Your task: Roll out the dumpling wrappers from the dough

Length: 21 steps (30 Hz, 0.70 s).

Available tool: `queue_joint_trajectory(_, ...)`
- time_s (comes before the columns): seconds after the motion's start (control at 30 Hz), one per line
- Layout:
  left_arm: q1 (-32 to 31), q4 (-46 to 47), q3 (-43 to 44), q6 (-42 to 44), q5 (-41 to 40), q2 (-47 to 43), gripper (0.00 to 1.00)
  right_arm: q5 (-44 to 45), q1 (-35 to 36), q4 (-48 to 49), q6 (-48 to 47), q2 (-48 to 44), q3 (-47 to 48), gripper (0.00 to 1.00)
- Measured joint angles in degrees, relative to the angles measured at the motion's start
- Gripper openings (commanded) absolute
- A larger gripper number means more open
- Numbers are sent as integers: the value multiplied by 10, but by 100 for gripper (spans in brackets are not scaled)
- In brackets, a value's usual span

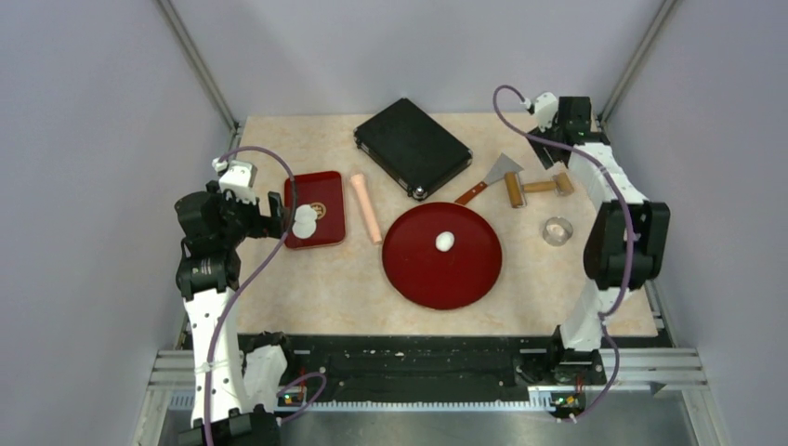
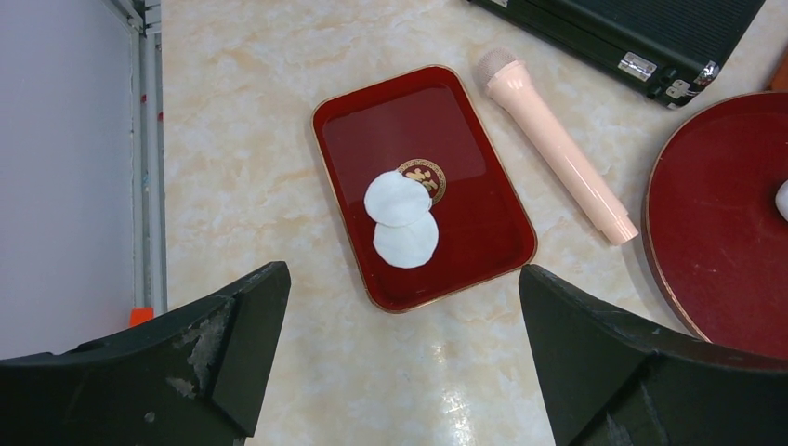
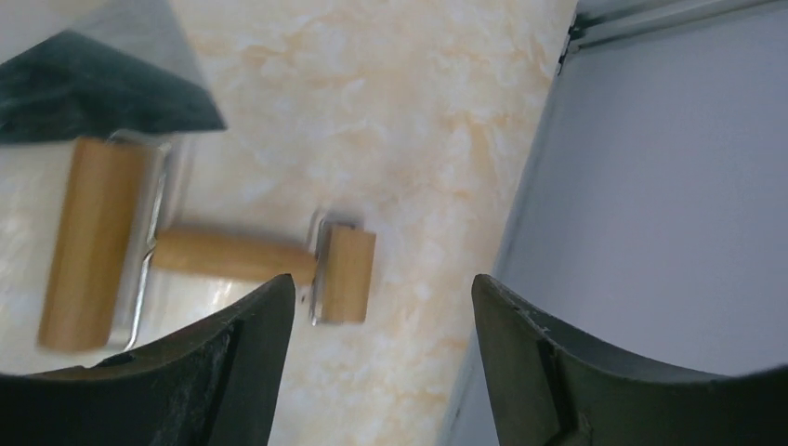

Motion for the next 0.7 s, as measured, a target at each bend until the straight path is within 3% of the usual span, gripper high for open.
queue_joint_trajectory(0.13,2,0,0,0,-6,1,99,10,-48,-31,65,164,144,61)
queue_joint_trajectory(0.27,3,0,0,0,-10,7,99,12,-88,-71,110,250,204,61)
queue_joint_trajectory(0.47,5,0,0,0,-10,9,99,20,-101,-119,146,274,207,61)
queue_joint_trajectory(0.7,5,0,0,0,-10,9,99,31,-95,-93,181,257,177,61)
